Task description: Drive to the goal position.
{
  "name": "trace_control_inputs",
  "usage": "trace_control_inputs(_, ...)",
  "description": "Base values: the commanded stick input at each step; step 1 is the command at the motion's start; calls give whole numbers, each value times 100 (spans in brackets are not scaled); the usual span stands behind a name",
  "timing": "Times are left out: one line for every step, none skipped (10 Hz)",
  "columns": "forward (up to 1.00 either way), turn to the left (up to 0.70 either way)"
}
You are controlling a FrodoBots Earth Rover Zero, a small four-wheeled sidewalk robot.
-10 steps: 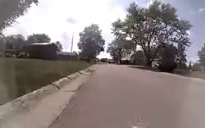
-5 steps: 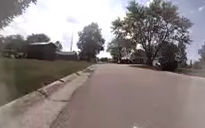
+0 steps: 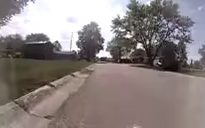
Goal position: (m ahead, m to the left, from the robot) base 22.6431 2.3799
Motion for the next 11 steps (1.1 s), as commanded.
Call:
trace_control_inputs(100,0)
trace_control_inputs(100,0)
trace_control_inputs(100,0)
trace_control_inputs(100,0)
trace_control_inputs(100,0)
trace_control_inputs(100,0)
trace_control_inputs(100,0)
trace_control_inputs(100,0)
trace_control_inputs(100,0)
trace_control_inputs(100,0)
trace_control_inputs(100,0)
